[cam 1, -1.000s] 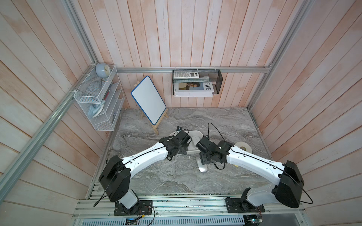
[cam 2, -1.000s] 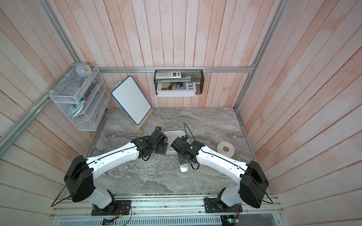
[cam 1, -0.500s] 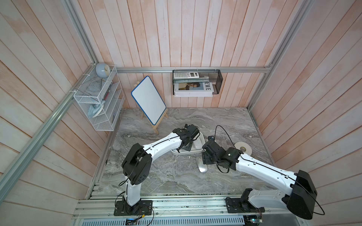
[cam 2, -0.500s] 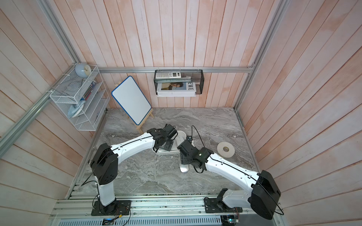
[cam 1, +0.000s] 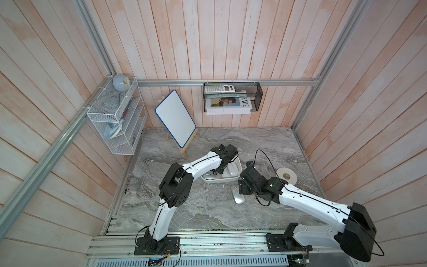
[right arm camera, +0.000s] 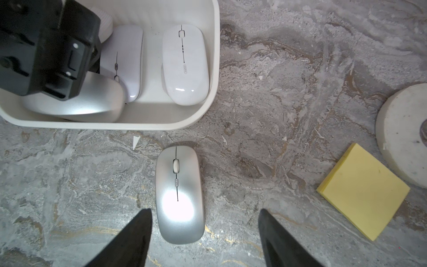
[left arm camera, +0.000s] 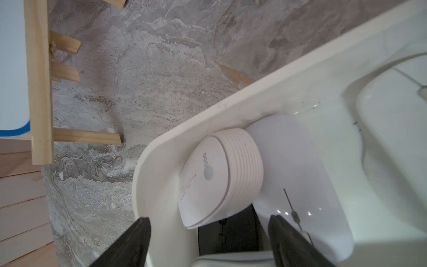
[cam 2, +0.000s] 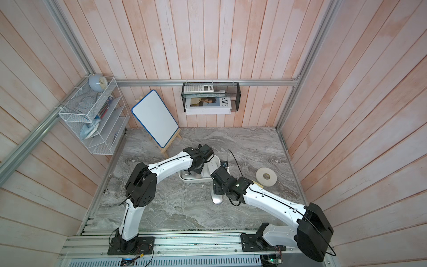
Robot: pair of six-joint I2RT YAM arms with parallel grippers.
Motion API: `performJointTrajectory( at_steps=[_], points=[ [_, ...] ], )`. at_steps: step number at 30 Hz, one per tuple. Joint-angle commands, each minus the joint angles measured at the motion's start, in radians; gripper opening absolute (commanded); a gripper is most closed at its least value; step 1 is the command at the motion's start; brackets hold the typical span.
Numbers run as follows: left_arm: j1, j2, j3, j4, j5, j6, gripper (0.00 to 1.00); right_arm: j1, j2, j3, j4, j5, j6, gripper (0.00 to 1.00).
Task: Take out the mouse from the storage box
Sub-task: Pick up the mouse from the storage box.
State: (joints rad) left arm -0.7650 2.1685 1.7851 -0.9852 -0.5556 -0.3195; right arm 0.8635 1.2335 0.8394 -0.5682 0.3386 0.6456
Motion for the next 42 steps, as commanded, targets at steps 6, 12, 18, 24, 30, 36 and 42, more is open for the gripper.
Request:
performJointTrajectory(
  at_steps=[6,12,18,24,30,36,42],
  points=[
    [0.023,0.069,0.045,-0.029,-0.045,-0.002,0.79,-0.027,-0.02,-0.029,0.018,-0.011,-0.017,0.76],
    [0.03,0.094,0.043,-0.011,-0.035,0.006,0.74,-0.032,-0.023,-0.032,0.023,-0.016,-0.015,0.76],
    [0.032,0.113,0.047,0.007,-0.026,0.011,0.66,-0.032,-0.026,-0.03,0.022,-0.019,-0.014,0.76],
    [0.032,0.12,0.048,0.021,-0.049,0.014,0.57,-0.032,-0.03,-0.025,0.018,-0.021,-0.014,0.76],
    [0.03,0.104,0.042,0.038,-0.084,0.021,0.43,-0.033,-0.029,-0.027,0.016,-0.027,-0.008,0.76],
    [0.02,0.042,0.005,0.089,-0.095,0.025,0.37,-0.032,-0.025,-0.025,0.018,-0.036,-0.006,0.77],
    [0.002,-0.001,-0.009,0.11,-0.145,0.04,0.28,-0.033,-0.017,-0.018,0.018,-0.044,-0.008,0.76]
  ],
)
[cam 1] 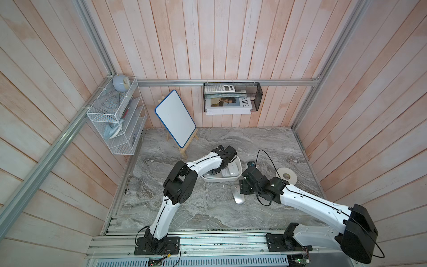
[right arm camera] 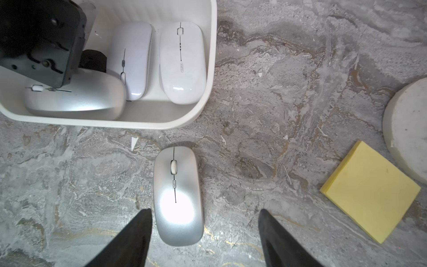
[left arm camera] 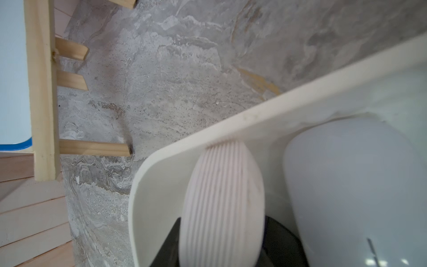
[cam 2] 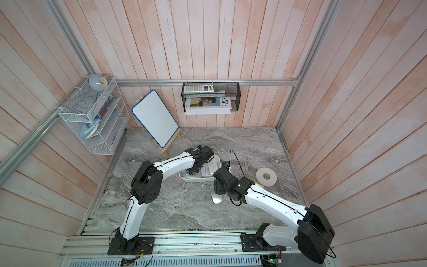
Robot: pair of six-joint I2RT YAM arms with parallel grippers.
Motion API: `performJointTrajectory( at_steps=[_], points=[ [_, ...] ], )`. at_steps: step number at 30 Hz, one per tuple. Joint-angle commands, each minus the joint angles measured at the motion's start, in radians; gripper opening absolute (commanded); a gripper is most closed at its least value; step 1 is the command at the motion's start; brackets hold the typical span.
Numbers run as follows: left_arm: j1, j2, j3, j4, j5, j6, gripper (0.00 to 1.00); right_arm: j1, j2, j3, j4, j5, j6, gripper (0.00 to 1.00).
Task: Take out the mouse from the storage box
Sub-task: Pick up the mouse from the storage box, then place the mouse at the center of the board.
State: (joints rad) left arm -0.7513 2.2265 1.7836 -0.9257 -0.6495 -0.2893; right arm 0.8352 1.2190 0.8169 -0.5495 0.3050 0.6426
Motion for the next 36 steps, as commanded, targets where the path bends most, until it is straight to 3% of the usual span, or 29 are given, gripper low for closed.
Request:
performJointTrajectory(
  at_steps=[1,18,24,30,36],
  points=[
    [-0.015,-0.066,-0.01,0.055,-0.056,0.013,0.28,-0.004,-0.003,0.004,-0.001,-0.01,-0.004,0.76],
    [-0.093,-0.214,-0.041,0.071,-0.131,0.066,0.21,-0.005,-0.05,0.005,-0.039,0.06,-0.008,0.77],
    [-0.15,-0.346,-0.182,0.17,-0.047,0.137,0.19,-0.01,-0.125,0.003,-0.097,0.115,-0.011,0.78],
    [-0.244,-0.493,-0.389,0.316,-0.003,0.284,0.18,-0.028,-0.216,-0.009,-0.16,0.165,-0.009,0.78],
    [-0.326,-0.566,-0.519,0.449,0.073,0.322,0.18,-0.044,-0.281,-0.026,-0.192,0.177,0.015,0.79]
  ],
)
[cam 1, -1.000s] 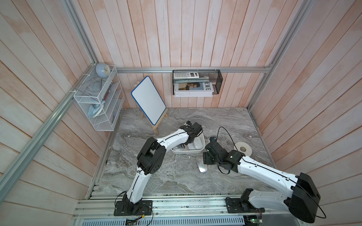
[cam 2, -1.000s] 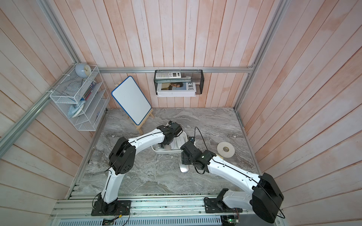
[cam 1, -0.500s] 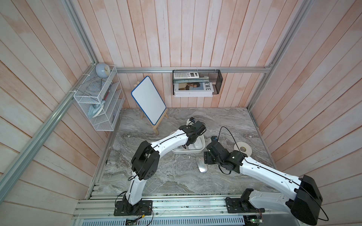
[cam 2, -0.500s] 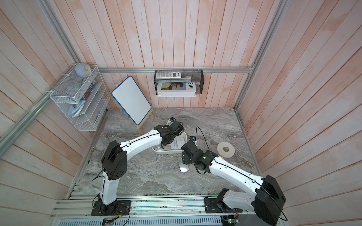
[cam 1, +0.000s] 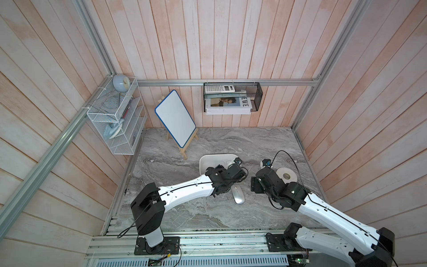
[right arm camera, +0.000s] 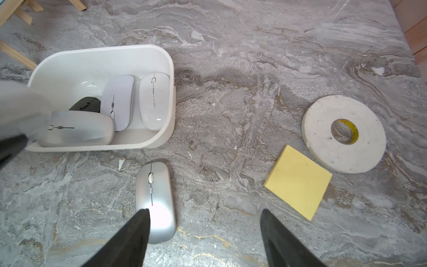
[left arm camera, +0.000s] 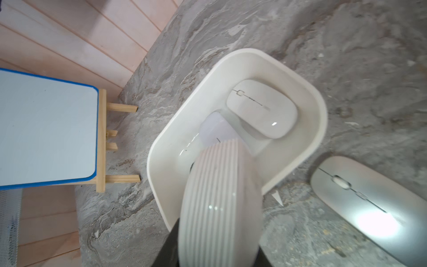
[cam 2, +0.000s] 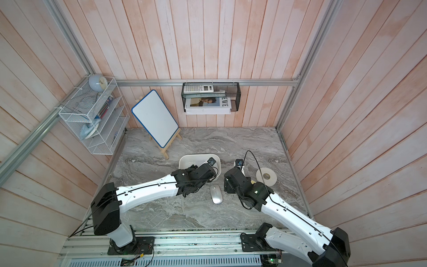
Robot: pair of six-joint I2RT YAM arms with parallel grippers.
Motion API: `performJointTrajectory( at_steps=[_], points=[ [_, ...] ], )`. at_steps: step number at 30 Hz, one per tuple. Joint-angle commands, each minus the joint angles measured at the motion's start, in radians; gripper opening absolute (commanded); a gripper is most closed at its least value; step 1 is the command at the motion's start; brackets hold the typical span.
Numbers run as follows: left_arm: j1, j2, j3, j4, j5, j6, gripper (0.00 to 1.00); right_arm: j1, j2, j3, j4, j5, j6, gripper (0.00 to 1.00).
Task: Take out the mouse from the storage box
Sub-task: Place the mouse at the center of the board.
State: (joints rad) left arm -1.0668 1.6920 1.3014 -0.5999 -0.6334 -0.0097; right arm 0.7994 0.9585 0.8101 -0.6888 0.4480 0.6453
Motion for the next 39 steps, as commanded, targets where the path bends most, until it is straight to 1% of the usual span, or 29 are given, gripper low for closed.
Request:
performJointTrajectory(
  at_steps=[1,4,7,8,9,10,12,16,21,25,28,32,37,39],
  points=[
    [-0.014,-0.032,-0.049,0.14,0.069,0.036,0.18,-0.01,-0.026,-0.018,-0.061,0.039,0.018,0.79],
    [-0.04,-0.035,-0.098,0.197,0.091,0.047,0.18,-0.01,-0.049,-0.017,-0.086,0.05,0.028,0.77],
    [-0.105,-0.066,-0.209,0.351,0.066,0.14,0.16,-0.009,-0.098,-0.02,-0.118,0.074,0.047,0.77],
    [-0.121,-0.077,-0.244,0.392,0.068,0.17,0.16,-0.009,-0.121,-0.024,-0.129,0.086,0.054,0.77],
    [-0.132,-0.085,-0.275,0.422,0.094,0.198,0.14,-0.01,-0.145,-0.025,-0.138,0.097,0.06,0.77],
    [-0.135,-0.092,-0.296,0.434,0.125,0.224,0.11,-0.01,-0.162,-0.027,-0.147,0.102,0.062,0.77],
    [-0.136,-0.095,-0.326,0.45,0.156,0.26,0.11,-0.011,-0.201,-0.025,-0.165,0.113,0.068,0.77],
    [-0.136,-0.097,-0.381,0.48,0.223,0.361,0.11,-0.011,-0.225,-0.027,-0.179,0.108,0.076,0.77],
    [-0.136,-0.153,-0.546,0.651,0.307,0.538,0.1,-0.012,-0.218,-0.037,-0.17,0.094,0.082,0.77],
    [-0.134,-0.15,-0.596,0.723,0.283,0.589,0.09,-0.011,-0.206,-0.04,-0.16,0.089,0.08,0.77],
    [-0.134,-0.116,-0.607,0.74,0.269,0.623,0.09,-0.011,-0.195,-0.039,-0.149,0.085,0.077,0.77],
    [-0.136,-0.067,-0.622,0.807,0.214,0.666,0.09,-0.011,-0.182,-0.04,-0.138,0.079,0.076,0.77],
    [-0.137,-0.02,-0.643,0.863,0.159,0.721,0.1,-0.012,-0.173,-0.045,-0.133,0.077,0.073,0.77],
    [-0.137,-0.01,-0.655,0.873,0.156,0.728,0.13,-0.014,-0.169,-0.043,-0.134,0.078,0.069,0.77]
  ],
)
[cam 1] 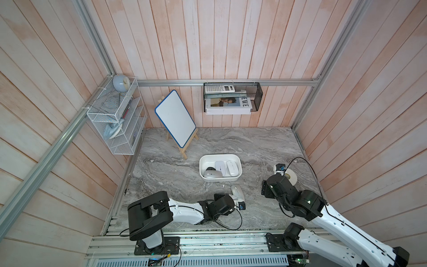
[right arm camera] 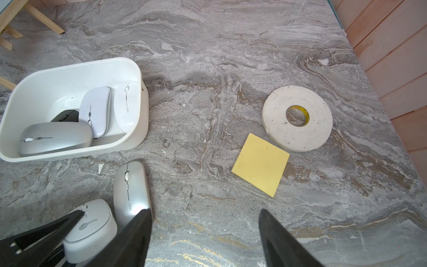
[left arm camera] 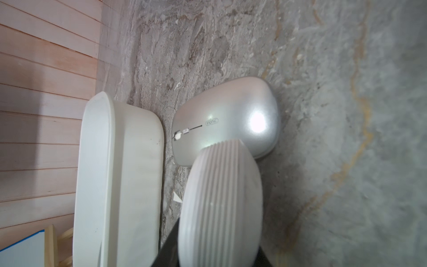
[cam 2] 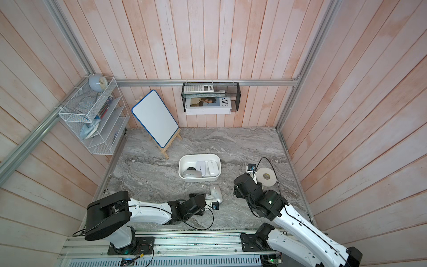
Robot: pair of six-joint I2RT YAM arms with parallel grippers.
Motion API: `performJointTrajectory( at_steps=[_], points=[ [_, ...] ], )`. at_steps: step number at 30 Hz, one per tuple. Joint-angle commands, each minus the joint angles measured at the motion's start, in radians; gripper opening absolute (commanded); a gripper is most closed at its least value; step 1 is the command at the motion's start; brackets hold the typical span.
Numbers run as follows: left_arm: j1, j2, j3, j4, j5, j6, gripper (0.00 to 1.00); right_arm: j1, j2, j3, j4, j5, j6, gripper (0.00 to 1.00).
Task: Take out the mouse from the storage box
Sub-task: Place the mouse at the center of the board.
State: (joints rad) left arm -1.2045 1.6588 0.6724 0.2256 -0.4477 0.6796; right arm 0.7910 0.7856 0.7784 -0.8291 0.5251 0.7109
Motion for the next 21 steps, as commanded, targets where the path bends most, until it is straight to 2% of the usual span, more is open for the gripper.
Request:
performJointTrajectory(
  at_steps=[1,7,10,19,20,21],
  points=[
    [-0.001,0.023,-0.034,0.051,-0.023,0.037,0.14,-0.008,0.004,-0.01,0.006,0.0,0.003,0.77],
    [-0.016,0.018,-0.057,0.037,-0.004,0.022,0.18,-0.018,0.022,0.005,0.009,-0.003,-0.013,0.77],
    [-0.038,0.024,-0.062,0.028,-0.024,0.018,0.32,-0.022,0.033,0.015,0.011,-0.007,-0.019,0.77],
    [-0.071,0.022,-0.089,0.009,-0.049,-0.025,0.44,-0.027,0.065,0.02,0.028,-0.028,-0.02,0.77],
    [-0.073,0.02,-0.09,0.005,-0.046,-0.032,0.53,-0.028,0.067,0.02,0.028,-0.028,-0.018,0.77],
    [-0.075,0.021,-0.091,0.0,-0.047,-0.038,1.0,-0.029,0.067,0.019,0.029,-0.029,-0.017,0.77]
  ],
)
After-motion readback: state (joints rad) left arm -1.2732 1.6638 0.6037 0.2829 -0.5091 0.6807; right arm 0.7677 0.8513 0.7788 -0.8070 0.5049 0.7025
